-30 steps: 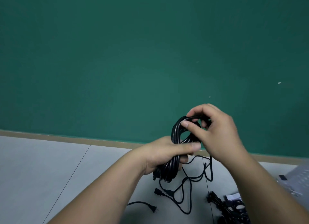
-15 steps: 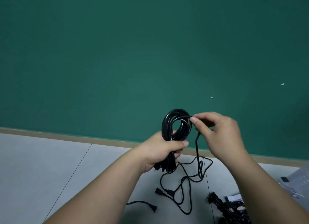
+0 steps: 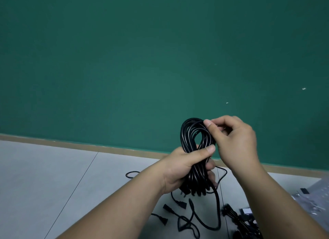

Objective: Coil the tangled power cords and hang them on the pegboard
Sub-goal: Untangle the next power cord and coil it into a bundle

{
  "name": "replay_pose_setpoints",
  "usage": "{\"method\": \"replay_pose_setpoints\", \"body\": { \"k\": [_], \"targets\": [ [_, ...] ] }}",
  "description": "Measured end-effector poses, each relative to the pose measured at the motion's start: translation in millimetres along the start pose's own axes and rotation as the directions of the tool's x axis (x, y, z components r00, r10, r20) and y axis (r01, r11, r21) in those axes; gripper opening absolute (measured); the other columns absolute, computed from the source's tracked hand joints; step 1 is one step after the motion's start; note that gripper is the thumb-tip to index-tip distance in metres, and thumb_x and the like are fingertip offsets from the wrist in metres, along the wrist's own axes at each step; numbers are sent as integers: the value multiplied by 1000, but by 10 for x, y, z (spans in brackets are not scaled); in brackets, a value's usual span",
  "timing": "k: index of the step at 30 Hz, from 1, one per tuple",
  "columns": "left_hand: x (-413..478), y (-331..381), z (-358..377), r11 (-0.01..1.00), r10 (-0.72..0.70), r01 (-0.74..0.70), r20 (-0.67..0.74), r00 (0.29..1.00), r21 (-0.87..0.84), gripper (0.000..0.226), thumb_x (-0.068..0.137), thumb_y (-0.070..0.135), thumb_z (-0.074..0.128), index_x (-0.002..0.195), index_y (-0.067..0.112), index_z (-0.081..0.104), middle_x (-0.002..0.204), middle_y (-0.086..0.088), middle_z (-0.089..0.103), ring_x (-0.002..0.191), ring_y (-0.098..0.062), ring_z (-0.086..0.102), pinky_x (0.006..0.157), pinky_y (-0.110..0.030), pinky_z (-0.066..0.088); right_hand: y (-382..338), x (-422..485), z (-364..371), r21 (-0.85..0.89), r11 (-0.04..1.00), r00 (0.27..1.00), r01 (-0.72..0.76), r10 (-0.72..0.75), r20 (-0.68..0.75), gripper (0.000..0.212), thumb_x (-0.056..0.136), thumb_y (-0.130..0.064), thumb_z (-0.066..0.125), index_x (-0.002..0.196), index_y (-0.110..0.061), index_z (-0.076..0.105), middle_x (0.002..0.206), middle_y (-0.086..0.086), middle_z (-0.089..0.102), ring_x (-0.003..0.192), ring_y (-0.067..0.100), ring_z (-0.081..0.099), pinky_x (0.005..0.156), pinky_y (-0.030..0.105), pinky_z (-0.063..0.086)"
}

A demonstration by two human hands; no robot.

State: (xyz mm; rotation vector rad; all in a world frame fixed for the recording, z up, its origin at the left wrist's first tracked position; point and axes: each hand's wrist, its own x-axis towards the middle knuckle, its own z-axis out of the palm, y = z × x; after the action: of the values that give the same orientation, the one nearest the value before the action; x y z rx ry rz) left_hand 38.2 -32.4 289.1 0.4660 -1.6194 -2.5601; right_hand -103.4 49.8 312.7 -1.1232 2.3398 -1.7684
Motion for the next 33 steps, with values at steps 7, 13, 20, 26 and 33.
{"method": "replay_pose_setpoints", "body": {
  "k": [7,13,20,26,33],
  "targets": [
    [66,18,-60,982,30,-7,-118,993,189,15,91,4,63,85,14,54,69,-4,42,59,-20,47,74,-42,55,-68,-13,-22,-97,985,904,141,-89,418,40,112,-47,35,145,-39,55,138,-16,59,127,1,56,109,28,43],
    [22,32,-110,929,-39,71,-93,995,363,10,92,4,63,94,12,58,72,-7,47,62,-20,51,75,-44,53,-71,41,-224,-263,939,760,224,0,649,78,91,-72,57,158,-38,36,139,-20,58,127,1,55,110,29,44],
    [-17,35,-52,904,-51,26,49,998,427,7,92,6,70,91,8,62,74,-11,60,72,-29,62,78,-39,52,43,72,-247,-89,981,840,171,-98,534,17,104,-21,63,106,-36,71,98,-14,77,95,10,71,92,43,56],
    [-35,49,-40,923,-18,-24,106,994,385,7,97,5,68,95,5,61,75,-8,56,72,-27,61,77,-38,55,78,77,-238,61,996,801,71,-94,591,16,108,-14,56,104,-25,67,98,-3,73,97,21,68,95,49,54],
    [95,10,1,988,134,-123,-122,983,94,13,93,15,70,103,13,60,68,1,44,58,-13,44,66,-32,50,-5,33,-104,306,946,866,-102,-67,495,25,106,-23,61,131,-26,64,113,-4,75,107,13,70,93,24,55]
  ]
}}
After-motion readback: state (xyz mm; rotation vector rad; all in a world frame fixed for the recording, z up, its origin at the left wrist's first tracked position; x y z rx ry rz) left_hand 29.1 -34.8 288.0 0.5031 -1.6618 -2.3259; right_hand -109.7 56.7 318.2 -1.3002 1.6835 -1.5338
